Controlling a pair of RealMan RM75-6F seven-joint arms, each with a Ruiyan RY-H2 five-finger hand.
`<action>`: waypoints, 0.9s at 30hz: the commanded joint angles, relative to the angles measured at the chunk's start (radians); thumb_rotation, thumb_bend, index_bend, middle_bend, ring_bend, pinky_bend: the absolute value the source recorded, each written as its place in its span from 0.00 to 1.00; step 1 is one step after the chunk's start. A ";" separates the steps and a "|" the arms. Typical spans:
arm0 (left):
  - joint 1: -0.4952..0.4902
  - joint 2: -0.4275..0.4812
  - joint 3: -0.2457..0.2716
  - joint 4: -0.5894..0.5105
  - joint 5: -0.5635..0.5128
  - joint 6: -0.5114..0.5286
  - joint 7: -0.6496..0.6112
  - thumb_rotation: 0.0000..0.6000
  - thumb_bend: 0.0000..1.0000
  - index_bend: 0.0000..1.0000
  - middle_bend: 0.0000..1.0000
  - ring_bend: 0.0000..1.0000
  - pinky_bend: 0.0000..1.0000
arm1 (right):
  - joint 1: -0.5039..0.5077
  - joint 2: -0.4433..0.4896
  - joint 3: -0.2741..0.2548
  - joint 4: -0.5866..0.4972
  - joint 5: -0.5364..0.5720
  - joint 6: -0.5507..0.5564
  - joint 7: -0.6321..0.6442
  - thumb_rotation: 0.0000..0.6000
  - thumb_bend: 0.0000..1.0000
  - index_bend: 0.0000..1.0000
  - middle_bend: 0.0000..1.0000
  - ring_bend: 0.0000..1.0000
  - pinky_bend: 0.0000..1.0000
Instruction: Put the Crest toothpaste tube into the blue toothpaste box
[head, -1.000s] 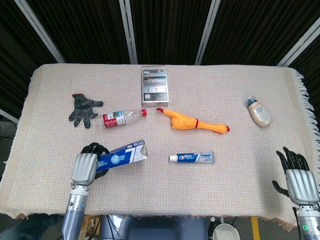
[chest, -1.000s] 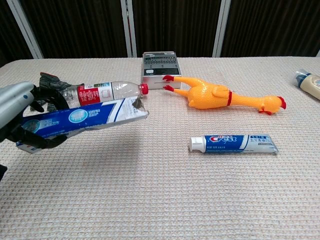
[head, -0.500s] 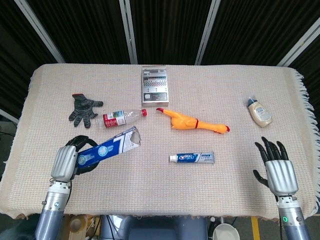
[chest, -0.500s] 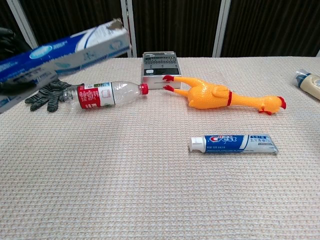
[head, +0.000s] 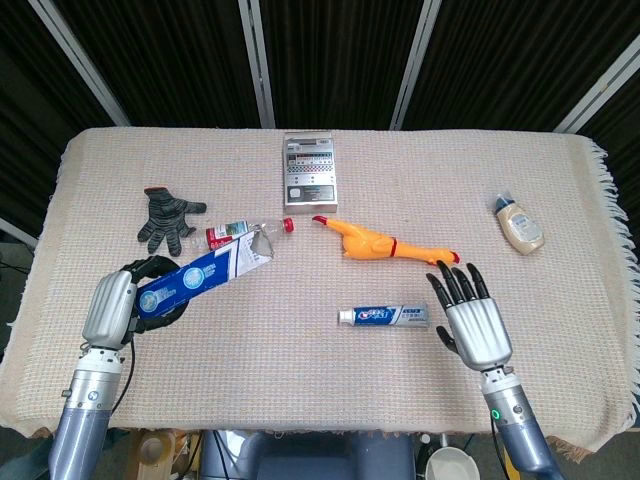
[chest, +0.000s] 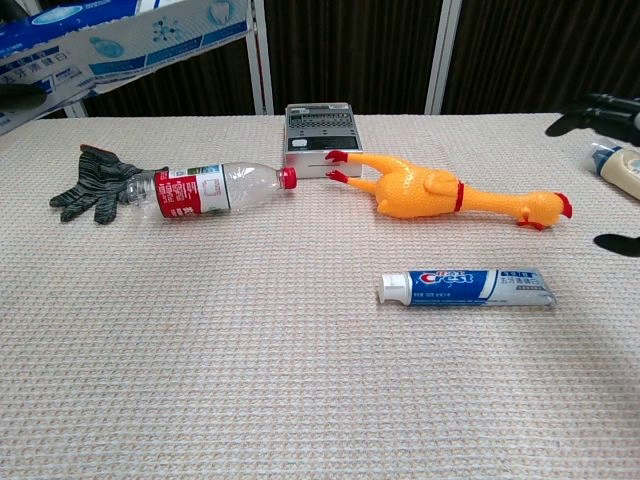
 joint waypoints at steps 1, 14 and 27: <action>-0.016 -0.009 -0.010 -0.012 -0.015 0.012 0.030 1.00 0.39 0.49 0.48 0.39 0.38 | 0.035 -0.051 0.010 0.016 0.038 -0.039 -0.046 1.00 0.24 0.16 0.10 0.16 0.09; -0.061 0.021 -0.069 -0.087 -0.069 0.049 0.085 1.00 0.39 0.47 0.47 0.38 0.37 | 0.123 -0.177 0.046 0.048 0.121 -0.085 -0.093 1.00 0.24 0.16 0.13 0.16 0.07; -0.086 0.058 -0.062 -0.142 -0.112 0.081 0.154 1.00 0.39 0.48 0.47 0.38 0.37 | 0.179 -0.276 0.032 0.146 0.193 -0.129 -0.087 1.00 0.24 0.26 0.30 0.18 0.07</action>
